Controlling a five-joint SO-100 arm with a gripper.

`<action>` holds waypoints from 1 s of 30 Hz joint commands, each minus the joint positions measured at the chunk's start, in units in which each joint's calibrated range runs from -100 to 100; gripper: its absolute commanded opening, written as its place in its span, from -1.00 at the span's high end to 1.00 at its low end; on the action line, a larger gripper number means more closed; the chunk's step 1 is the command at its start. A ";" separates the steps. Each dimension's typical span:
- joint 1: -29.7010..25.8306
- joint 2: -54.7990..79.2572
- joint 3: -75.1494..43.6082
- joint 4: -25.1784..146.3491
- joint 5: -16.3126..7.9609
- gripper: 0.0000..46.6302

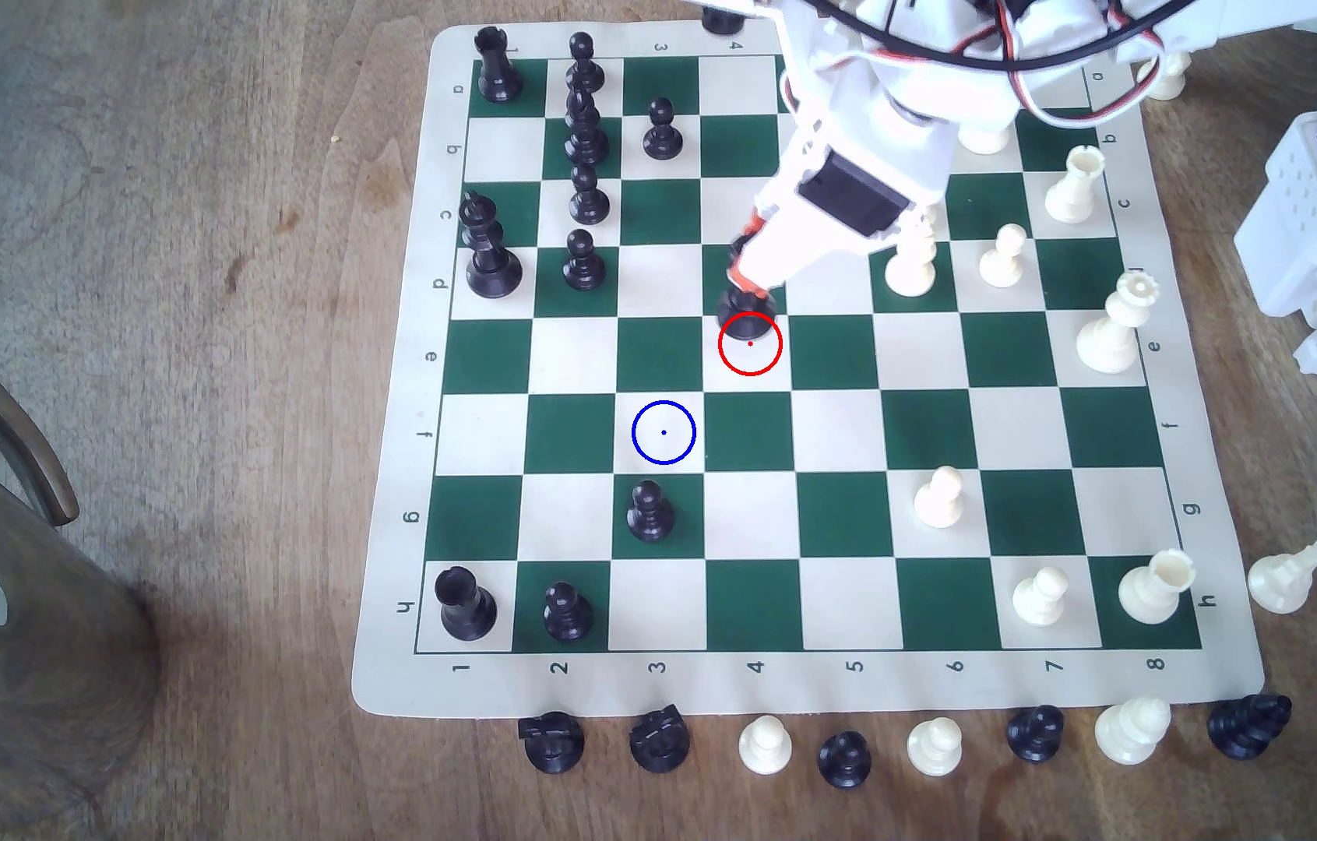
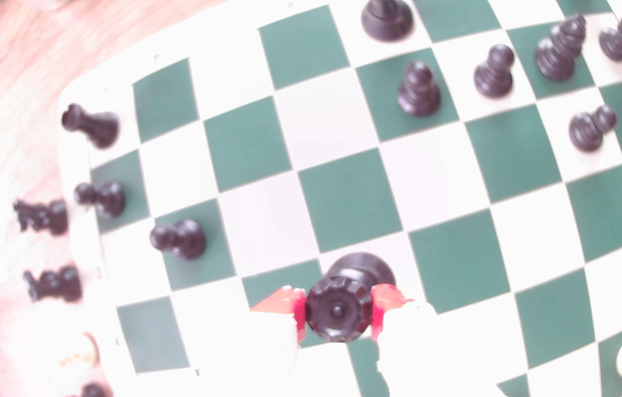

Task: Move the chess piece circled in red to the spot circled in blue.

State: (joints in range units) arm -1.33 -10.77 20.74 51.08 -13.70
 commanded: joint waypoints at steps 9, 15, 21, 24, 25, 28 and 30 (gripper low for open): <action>-7.16 9.15 -24.82 3.63 1.07 0.99; -8.41 17.39 -29.81 3.22 1.37 0.98; -6.22 21.55 -29.81 1.83 2.00 0.99; -5.44 21.63 -29.26 1.09 2.00 0.99; -5.28 21.80 -29.26 1.09 2.00 0.99; -5.05 22.23 -29.26 0.52 1.95 0.97; -4.81 22.31 -28.72 -0.22 1.95 0.95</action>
State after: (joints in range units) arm -6.78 13.11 -4.11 52.59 -11.84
